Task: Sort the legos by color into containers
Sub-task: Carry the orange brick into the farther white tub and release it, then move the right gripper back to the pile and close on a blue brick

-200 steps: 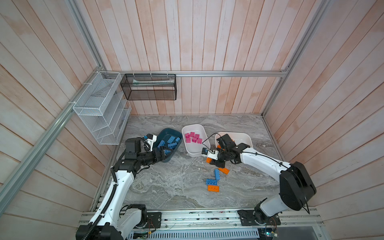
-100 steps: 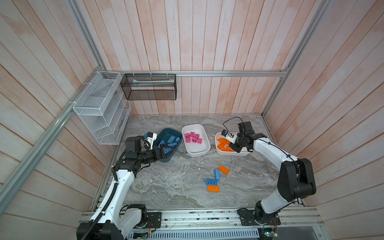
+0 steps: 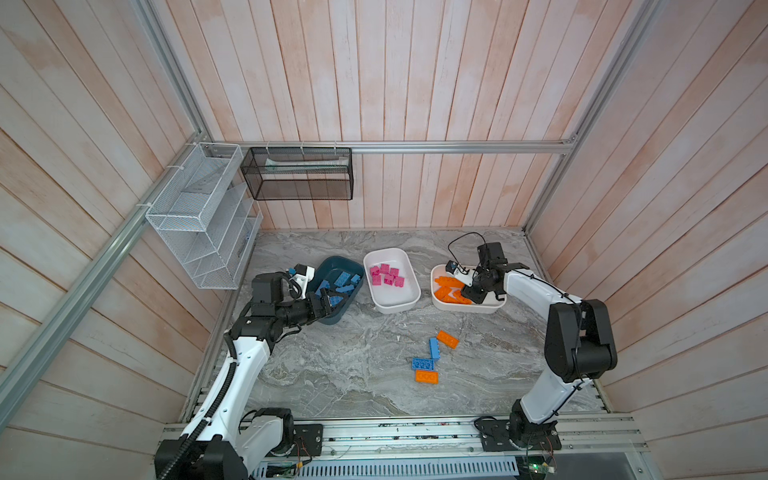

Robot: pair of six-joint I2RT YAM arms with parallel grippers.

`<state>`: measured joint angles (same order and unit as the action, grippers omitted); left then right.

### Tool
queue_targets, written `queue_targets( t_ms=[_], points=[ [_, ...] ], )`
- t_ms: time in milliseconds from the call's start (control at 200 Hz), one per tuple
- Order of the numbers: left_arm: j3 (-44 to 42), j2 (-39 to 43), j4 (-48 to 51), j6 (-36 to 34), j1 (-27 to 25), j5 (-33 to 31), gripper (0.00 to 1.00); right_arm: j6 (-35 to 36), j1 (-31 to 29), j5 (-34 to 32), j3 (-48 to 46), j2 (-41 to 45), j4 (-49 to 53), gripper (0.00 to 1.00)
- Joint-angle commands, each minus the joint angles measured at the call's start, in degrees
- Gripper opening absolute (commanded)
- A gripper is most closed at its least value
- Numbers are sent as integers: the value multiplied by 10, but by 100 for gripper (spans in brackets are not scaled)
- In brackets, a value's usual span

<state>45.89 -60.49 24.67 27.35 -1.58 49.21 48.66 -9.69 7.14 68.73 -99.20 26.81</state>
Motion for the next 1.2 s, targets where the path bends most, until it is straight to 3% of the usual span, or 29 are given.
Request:
queue_targets(
  t_ms=[0,140,305,465,855,1195],
  points=[
    [8,-4,6,-18,1,7,100,-26,-5,56,13,46,32,55],
    [4,-7,7,-22,2,6,100,-54,-39,116,-27,129,45,57],
    [3,-11,7,-26,2,7,100,-75,-128,130,-117,230,40,60],
    [6,-15,13,-31,2,7,100,-118,-222,145,-168,268,45,61],
    [-5,1,16,-30,2,2,100,-117,-350,145,-245,206,11,61],
    [-12,8,19,-30,2,0,100,-94,-357,78,-238,141,23,58]
  ],
)
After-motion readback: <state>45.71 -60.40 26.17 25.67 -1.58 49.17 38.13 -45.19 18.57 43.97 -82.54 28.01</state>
